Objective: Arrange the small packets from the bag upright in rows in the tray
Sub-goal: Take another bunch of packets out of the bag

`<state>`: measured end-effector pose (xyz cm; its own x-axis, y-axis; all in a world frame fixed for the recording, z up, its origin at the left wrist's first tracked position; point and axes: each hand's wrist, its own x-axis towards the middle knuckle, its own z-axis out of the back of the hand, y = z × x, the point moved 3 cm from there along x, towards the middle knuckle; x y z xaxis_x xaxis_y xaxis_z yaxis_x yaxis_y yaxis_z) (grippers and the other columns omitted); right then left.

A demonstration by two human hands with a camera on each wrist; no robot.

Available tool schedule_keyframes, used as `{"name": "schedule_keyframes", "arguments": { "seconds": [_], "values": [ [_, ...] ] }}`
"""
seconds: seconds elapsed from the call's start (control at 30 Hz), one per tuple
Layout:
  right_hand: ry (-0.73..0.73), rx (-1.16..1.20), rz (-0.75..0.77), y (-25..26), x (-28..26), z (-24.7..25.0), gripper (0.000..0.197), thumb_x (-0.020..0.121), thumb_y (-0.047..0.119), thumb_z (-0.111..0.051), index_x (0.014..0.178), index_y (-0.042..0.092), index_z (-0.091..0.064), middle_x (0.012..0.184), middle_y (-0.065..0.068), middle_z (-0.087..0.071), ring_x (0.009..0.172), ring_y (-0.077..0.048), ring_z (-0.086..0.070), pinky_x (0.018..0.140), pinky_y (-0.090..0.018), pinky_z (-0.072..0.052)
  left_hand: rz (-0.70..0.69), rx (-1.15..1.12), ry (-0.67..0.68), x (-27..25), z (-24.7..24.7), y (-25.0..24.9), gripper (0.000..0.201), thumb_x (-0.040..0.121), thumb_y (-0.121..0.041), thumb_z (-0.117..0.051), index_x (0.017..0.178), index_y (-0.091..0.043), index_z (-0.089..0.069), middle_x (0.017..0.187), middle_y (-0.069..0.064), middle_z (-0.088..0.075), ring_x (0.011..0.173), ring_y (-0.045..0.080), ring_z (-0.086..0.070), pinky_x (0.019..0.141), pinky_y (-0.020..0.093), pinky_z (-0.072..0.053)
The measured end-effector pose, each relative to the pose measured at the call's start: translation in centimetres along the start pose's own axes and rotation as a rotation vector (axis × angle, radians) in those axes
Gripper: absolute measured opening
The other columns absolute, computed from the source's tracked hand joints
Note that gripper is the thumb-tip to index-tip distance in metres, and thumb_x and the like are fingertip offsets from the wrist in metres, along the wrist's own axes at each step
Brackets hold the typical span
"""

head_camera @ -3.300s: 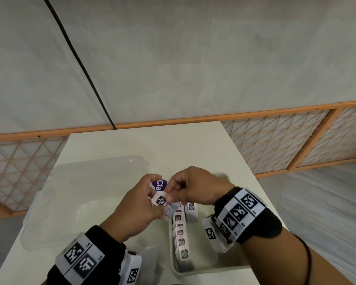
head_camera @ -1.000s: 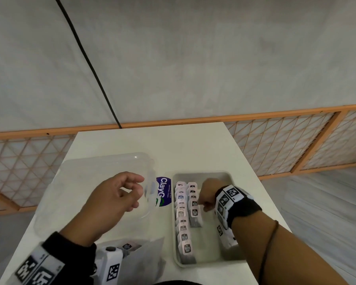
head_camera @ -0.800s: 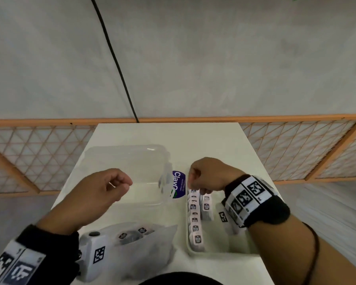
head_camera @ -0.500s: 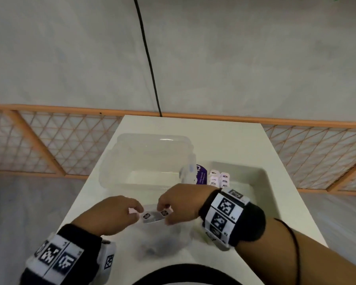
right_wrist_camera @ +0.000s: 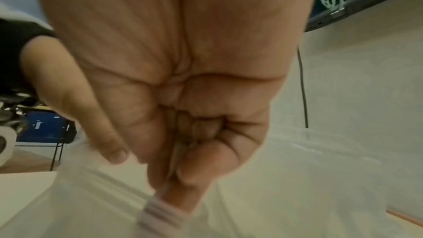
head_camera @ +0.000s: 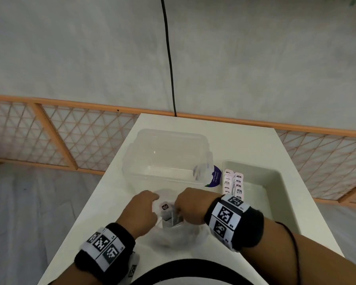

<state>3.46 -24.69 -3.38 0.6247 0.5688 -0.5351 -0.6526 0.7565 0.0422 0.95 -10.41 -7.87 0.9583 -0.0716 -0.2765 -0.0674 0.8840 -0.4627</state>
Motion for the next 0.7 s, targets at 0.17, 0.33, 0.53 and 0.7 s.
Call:
{"name": "schedule_keyframes", "arguments": {
  "seconds": [0.17,0.33,0.53,0.7],
  "values": [
    [-0.104,0.025,0.073,1.7,2.2,-0.9,0.03,0.086,0.026,-0.063,0.107,0.004,-0.062,0.105,-0.011,-0.065,0.094,-0.026,-0.061,0.073,-0.028,-0.042,-0.207,-0.073,-0.057,0.0,-0.2,-1.6,0.053,0.076,-0.004,-0.062,0.125,-0.022,-0.057,0.117,-0.005,-0.059,0.108,0.009,-0.055,0.095,0.017,-0.041],
    [-0.097,0.064,-0.051,1.8,3.5,-2.6,0.055,0.084,0.038,-0.064,0.127,0.006,-0.049,0.124,-0.013,-0.051,0.107,-0.029,-0.056,0.086,-0.033,-0.044,-0.201,-0.055,-0.07,0.0,-0.1,-1.8,0.061,0.077,-0.005,-0.063,0.134,-0.022,-0.048,0.128,-0.005,-0.053,0.118,0.01,-0.05,0.095,0.01,-0.032],
    [-0.073,-0.175,-0.025,1.5,5.0,-3.5,0.054,0.091,0.047,-0.048,0.132,0.013,-0.048,0.132,-0.014,-0.042,0.12,-0.03,-0.042,0.097,-0.038,-0.037,-0.19,-0.075,-0.105,-0.2,0.2,-1.4,0.056,0.084,-0.008,-0.062,0.136,-0.022,-0.046,0.135,-0.008,-0.048,0.122,0.008,-0.046,0.096,0.007,-0.027],
    [-0.127,-0.335,0.128,3.1,6.1,-4.9,0.048,0.095,0.037,-0.043,0.136,0.014,-0.042,0.142,-0.007,-0.039,0.125,-0.028,-0.041,0.101,-0.039,-0.036,-0.239,-0.099,-0.131,0.0,0.5,-1.7,0.048,0.084,-0.002,-0.057,0.129,-0.021,-0.053,0.127,-0.008,-0.052,0.11,0.002,-0.048,0.083,-0.007,-0.025]
  ]
}}
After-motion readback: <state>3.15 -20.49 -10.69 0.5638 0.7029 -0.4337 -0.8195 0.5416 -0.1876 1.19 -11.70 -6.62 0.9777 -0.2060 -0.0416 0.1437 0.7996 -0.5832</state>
